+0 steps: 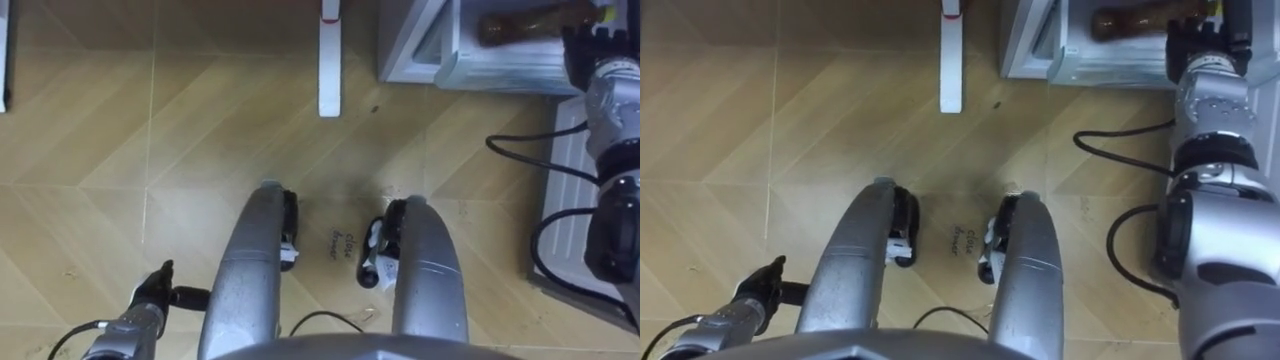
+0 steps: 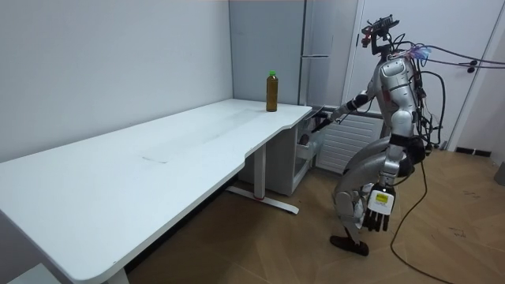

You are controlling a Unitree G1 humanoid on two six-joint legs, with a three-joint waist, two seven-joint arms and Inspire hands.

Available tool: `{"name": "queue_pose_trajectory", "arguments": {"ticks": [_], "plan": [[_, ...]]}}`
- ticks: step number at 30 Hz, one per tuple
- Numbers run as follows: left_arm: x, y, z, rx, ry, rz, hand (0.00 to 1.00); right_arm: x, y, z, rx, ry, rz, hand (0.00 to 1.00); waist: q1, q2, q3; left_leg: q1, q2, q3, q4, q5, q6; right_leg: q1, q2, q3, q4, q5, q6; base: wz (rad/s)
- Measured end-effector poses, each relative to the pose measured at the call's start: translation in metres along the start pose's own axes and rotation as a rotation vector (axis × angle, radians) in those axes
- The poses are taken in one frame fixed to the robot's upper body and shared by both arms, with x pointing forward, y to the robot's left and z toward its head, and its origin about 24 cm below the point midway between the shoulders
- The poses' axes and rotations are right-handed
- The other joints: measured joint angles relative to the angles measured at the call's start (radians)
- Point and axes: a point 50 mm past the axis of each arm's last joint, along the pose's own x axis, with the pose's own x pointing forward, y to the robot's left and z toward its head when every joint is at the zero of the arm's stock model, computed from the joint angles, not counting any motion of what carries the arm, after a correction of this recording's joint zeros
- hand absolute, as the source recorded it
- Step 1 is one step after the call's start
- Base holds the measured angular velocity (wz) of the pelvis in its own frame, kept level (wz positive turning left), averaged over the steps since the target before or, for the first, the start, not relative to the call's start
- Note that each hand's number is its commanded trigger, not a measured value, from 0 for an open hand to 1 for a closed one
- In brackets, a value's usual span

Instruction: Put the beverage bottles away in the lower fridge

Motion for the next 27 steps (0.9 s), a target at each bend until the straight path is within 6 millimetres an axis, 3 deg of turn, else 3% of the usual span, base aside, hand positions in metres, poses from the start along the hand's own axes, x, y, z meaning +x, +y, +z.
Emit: {"name": "queue_pose_trajectory", "arguments": {"ticks": [8, 16, 19, 27], "plan": [[0.000, -0.001, 0.004, -0.001, -0.020, -0.006, 0.00, 0.000, 0.000, -0.001, -0.010, 0.002, 0.001, 0.00, 0.005, 0.000, 0.0000, 0.002, 0.017, 0.001, -0.009, 0.000, 0.000, 0.007, 0.017, -0.004, -0.026, 0.014, -0.001, -0.05], [-0.001, -0.001, 0.004, -0.008, -0.022, -0.003, 0.00, 0.000, -0.006, -0.003, -0.040, 0.013, -0.014, 0.00, 0.004, 0.000, 0.0001, 0.050, 0.018, 0.006, -0.038, 0.000, 0.000, 0.051, 0.017, -0.005, -0.053, 0.016, 0.001, -0.01], [-0.001, -0.001, 0.004, -0.008, -0.021, -0.006, 0.00, -0.001, -0.014, -0.003, -0.058, 0.017, -0.032, 0.00, 0.003, 0.000, 0.0002, 0.078, 0.021, 0.003, -0.056, 0.000, 0.000, 0.086, 0.017, -0.016, -0.079, 0.021, -0.002, 0.00], [0.000, 0.000, -0.005, 0.001, 0.019, 0.002, 0.00, -0.003, -0.039, -0.002, -0.083, 0.022, -0.108, 0.00, 0.010, 0.002, 0.0012, 0.192, 0.021, 0.006, -0.154, 0.006, 0.005, 0.204, 0.036, -0.017, -0.197, 0.045, 0.021, -0.03]]}}
